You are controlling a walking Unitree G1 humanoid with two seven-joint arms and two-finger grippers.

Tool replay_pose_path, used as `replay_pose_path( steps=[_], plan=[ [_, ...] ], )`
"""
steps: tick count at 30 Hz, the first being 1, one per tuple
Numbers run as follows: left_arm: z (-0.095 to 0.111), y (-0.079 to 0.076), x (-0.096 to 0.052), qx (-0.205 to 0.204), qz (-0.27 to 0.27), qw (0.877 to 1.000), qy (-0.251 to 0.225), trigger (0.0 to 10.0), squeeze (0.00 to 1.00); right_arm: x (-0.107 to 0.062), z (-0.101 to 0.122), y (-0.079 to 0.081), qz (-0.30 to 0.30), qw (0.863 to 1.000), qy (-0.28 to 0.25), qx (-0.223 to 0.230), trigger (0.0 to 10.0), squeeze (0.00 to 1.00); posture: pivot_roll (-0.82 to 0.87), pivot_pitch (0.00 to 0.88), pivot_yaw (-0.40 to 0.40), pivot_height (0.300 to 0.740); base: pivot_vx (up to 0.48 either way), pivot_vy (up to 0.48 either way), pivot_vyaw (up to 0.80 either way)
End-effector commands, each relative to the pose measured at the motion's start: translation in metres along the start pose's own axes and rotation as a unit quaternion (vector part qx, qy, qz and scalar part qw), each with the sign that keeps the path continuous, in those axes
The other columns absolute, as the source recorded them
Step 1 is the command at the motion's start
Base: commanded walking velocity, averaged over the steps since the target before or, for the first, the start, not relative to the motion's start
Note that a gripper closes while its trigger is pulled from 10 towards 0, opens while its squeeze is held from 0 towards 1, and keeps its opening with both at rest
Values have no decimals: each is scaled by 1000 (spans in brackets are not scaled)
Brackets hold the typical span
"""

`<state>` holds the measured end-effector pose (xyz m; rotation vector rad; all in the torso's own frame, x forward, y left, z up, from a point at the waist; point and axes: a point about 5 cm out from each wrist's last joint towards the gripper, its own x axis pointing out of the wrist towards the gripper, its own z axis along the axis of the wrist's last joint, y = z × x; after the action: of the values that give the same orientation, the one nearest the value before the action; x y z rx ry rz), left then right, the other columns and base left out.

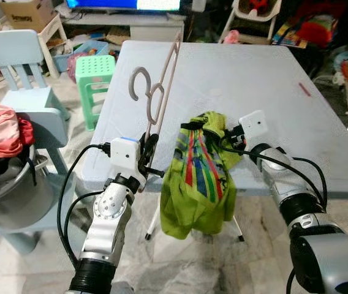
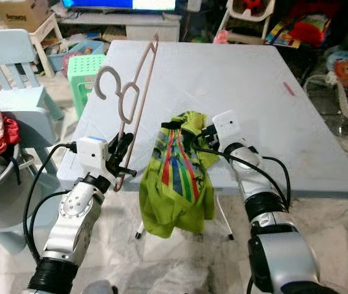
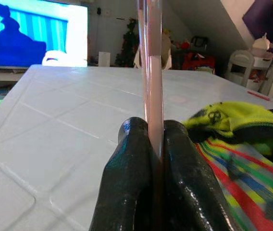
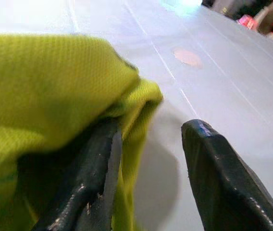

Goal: Hang hanger

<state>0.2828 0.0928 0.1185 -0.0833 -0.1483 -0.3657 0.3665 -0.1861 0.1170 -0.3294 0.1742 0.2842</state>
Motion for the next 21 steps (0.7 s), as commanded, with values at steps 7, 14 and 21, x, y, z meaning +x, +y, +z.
replay_pose_path(
  steps=[7,14,21],
  plan=[
    [-3,1,2,3,10,1000,9,10000,0,-7,3,-17,3,1000,-5,-5,10000,0,13,0,-31,740,171,0,0],
    [-3,5,2,12,27,1000,10,10000,0,-8,1,-9,18,1000,-4,-8,10000,0,22,0,-33,740,0,0,0],
    [-2,8,2,17,35,999,8,10000,0,-12,28,-29,-26,996,-84,5,10000,0,16,0,-30,740,0,0,0]
  ],
)
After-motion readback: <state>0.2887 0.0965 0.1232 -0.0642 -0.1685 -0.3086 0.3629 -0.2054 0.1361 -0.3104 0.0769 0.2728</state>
